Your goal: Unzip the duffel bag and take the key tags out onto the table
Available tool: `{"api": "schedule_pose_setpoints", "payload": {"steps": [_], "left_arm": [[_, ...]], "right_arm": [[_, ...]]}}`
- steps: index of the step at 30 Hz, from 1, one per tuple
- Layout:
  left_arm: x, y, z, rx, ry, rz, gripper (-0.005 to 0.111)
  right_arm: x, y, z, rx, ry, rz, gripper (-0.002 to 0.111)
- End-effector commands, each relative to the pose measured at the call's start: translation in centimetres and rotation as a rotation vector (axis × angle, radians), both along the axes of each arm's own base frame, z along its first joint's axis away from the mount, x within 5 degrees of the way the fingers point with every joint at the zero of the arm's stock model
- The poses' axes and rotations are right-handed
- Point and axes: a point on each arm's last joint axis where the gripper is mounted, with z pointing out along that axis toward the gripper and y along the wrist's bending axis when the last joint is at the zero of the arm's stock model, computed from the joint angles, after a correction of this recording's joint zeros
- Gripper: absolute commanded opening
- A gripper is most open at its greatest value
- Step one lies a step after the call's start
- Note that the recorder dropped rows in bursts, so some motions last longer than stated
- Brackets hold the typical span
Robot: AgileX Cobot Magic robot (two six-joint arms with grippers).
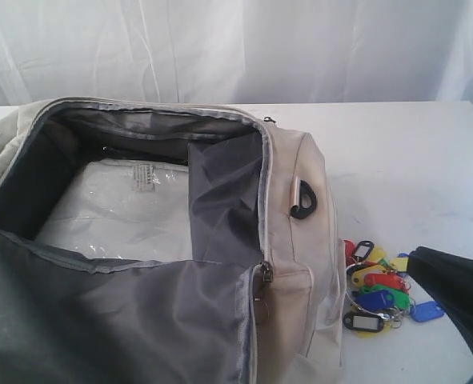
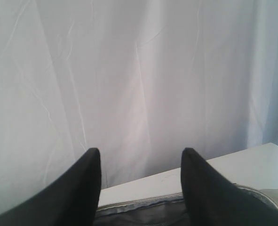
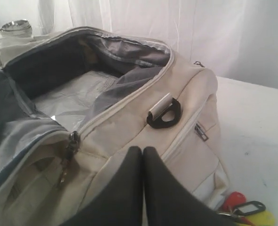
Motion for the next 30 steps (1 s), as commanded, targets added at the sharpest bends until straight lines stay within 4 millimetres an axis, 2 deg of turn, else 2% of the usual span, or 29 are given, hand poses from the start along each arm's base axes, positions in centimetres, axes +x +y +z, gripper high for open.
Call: {"api": "schedule_pose_setpoints", "payload": {"steps": [1, 12, 17, 19, 23, 30], "left_arm": [[-0.2, 0.1, 0.0, 0.001, -0.006, 0.002, 0.056], [-0.2, 0.1, -0.3, 0.054, -0.021, 0.011, 0.056], [-1.7, 1.9, -3.1, 0.018, 0.013, 0.156, 0.056], [-2.6, 2.1, -4.0, -0.007, 0.057, 0.149, 0.056], [-3.8, 2.1, -6.0, 0.099, 0.089, 0.111, 0.056], [-4.2, 1.9, -7.6, 0.134, 0.227, 0.078, 0.056]], "right_arm": [[-0.2, 0.1, -0.1, 0.112, 0.116, -0.006, 0.0], [-0.1, 0.0, -0.1, 0.112, 0.115, -0.009, 0.0], [-0.1, 0.0, -0.1, 0.112, 0.115, -0.009, 0.0], [-0.1, 0.0, -0.1, 0.112, 0.115, -0.009, 0.0], [-0.1, 0.0, -0.1, 0.112, 0.115, -0.009, 0.0], [-0.1, 0.0, -0.1, 0.112, 0.115, -0.009, 0.0]]}}
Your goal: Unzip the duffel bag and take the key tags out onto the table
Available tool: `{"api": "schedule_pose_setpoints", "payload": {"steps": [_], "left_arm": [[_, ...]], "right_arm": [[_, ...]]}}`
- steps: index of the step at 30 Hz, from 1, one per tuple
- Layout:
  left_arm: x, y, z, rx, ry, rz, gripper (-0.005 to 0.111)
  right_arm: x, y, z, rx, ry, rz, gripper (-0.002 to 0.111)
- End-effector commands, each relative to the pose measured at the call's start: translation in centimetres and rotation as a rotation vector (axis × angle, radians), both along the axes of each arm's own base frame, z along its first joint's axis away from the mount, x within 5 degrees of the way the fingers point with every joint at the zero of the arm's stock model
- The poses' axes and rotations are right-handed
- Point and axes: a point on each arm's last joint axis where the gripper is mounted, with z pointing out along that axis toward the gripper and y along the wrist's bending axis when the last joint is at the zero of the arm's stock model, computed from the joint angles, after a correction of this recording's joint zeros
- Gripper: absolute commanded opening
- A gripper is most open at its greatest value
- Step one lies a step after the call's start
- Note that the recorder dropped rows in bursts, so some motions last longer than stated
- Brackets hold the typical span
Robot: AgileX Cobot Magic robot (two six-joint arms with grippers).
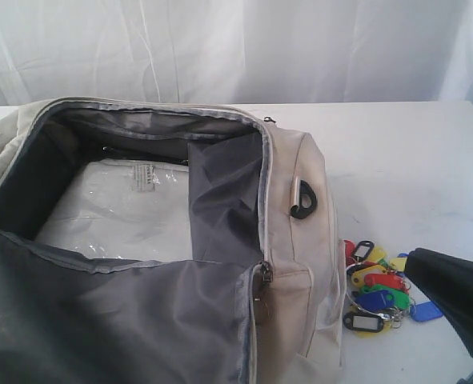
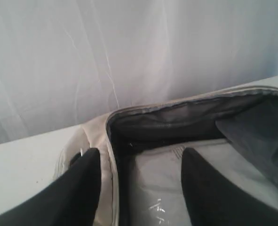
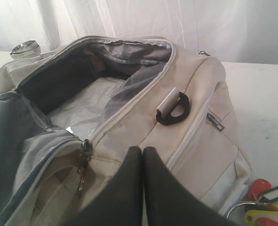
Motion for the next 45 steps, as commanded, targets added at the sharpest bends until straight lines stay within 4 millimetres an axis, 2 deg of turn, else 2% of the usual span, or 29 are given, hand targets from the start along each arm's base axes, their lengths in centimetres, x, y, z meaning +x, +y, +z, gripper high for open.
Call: {"api": "schedule_pose_setpoints", "payload": {"steps": [1, 5, 11, 24, 28, 36, 40, 45], "left_arm": [[-0.2, -0.1, -0.8, 0.008, 0.069, -0.019, 0.056], [-0.1, -0.2, -1.9, -0.014, 0.118, -0.02, 0.056], [0.1, -0.1, -6.5, -0.098, 0.245, 0.017, 0.056], [-0.8, 0.2, -12.1, -0.139, 0.24, 0.029, 0.056], [-0.9, 0.2, -13.2, -0.131, 0.259, 0.033, 0.056], [-1.1, 0.2, -13.4, -0.078, 0.272, 0.021, 0.056], [-1.9, 0.3, -13.8, -0.058, 0.287, 0.009, 0.056], [-2.2, 0.7, -14.2, -0.067, 0.308, 0.073, 0.056]], "right_arm": [[-0.1, 0.0, -0.1, 0.002, 0.001, 0.005, 0.0], [-0.1, 0.0, -0.1, 0.002, 0.001, 0.005, 0.0], [-0.1, 0.0, -0.1, 0.002, 0.001, 0.005, 0.0], [-0.1, 0.0, -0.1, 0.002, 0.001, 0.005, 0.0], [-0.1, 0.0, -0.1, 0.002, 0.001, 0.005, 0.0], [-0.1, 0.0, -0.1, 0.002, 0.001, 0.005, 0.0], [-0.1, 0.0, -0.1, 0.002, 0.001, 0.005, 0.0], [-0.1, 0.0, -0.1, 0.003, 0.001, 0.009, 0.0]]}}
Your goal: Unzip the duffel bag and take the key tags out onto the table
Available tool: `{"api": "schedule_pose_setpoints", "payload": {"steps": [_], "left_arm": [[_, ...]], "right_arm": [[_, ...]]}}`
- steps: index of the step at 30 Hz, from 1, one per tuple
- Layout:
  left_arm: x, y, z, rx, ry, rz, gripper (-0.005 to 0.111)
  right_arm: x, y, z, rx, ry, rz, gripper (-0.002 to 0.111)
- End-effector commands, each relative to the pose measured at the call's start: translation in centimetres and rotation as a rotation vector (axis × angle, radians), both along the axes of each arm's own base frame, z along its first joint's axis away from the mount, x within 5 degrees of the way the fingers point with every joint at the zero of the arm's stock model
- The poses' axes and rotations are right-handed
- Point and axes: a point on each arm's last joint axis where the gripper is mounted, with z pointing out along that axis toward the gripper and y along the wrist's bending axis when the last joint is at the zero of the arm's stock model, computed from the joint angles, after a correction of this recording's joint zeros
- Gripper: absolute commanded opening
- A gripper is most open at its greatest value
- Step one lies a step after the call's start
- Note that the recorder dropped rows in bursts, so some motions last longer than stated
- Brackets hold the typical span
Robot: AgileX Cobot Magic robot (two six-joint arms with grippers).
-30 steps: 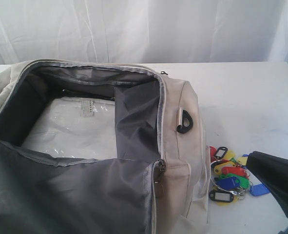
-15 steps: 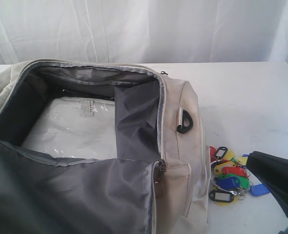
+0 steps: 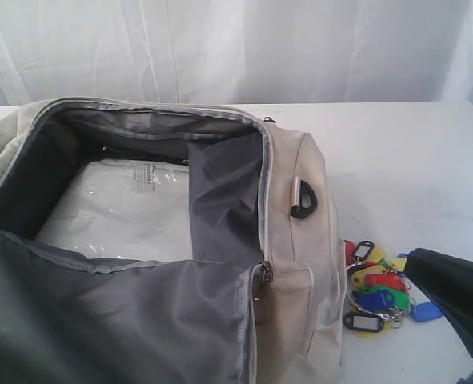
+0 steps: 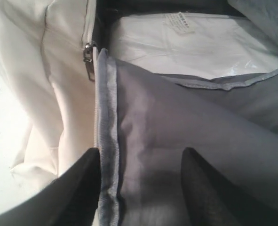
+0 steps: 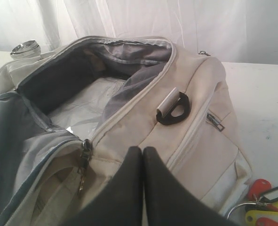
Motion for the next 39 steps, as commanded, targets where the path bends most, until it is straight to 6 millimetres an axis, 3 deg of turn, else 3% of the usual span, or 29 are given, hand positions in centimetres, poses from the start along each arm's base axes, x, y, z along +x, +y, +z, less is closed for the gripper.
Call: {"api": "schedule_pose_setpoints", "payload": {"steps": [1, 15, 39], "left_arm": [[-0.1, 0.3, -0.4, 0.004, 0.028, 0.061, 0.056], [0.1, 1.9, -0.4, 0.001, 0.03, 0.362, 0.056], [0.1, 2.2, -0.4, 0.002, 0.03, 0.419, 0.056]], "right_arm": [[0.0, -0.1, -0.1, 0.001, 0.001, 0.001, 0.0], [0.0, -0.1, -0.1, 0.001, 0.001, 0.001, 0.0], [0.0, -0.1, -0.1, 0.001, 0.001, 0.001, 0.0]]}}
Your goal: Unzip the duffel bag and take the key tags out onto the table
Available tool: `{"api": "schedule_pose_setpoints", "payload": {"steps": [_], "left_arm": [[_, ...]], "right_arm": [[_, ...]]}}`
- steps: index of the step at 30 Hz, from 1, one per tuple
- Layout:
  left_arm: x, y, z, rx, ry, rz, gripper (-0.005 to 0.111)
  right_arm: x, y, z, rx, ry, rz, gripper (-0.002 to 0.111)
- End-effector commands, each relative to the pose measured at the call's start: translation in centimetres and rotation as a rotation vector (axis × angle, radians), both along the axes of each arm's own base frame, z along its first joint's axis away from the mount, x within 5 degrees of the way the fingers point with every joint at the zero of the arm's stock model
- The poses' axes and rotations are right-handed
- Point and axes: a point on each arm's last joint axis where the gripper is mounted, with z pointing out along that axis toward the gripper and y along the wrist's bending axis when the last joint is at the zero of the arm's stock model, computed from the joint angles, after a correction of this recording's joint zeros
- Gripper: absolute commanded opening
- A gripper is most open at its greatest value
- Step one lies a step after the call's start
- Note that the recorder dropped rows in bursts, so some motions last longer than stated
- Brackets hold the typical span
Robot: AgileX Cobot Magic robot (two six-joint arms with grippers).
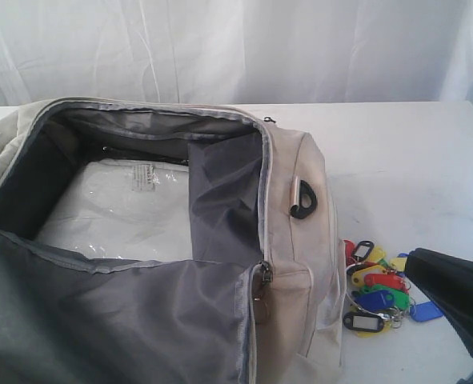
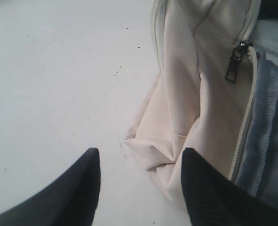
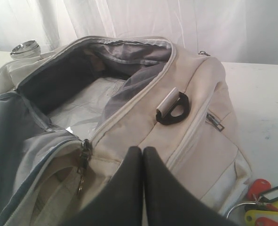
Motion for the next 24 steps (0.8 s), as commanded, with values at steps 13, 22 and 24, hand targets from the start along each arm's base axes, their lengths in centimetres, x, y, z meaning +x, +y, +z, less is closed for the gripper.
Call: {"api": "schedule_pose_setpoints", "payload": {"steps": [13, 22, 24], "left_arm": [[-0.1, 0.3, -0.1, 0.077, 0.015, 0.009, 0.056], [-0.1, 0.3, -0.1, 0.077, 0.015, 0.009, 0.056], [-0.1, 0.3, -0.1, 0.077, 0.015, 0.009, 0.056]], "right_arm": [[-0.1, -0.2, 0.0, 0.012, -0.006, 0.0, 0.0], [1.0, -2.9, 0.6, 0.063, -0.054, -0.306, 0.0], [1.3, -4.0, 0.7, 0.07, -0.069, -0.44, 0.0]]}}
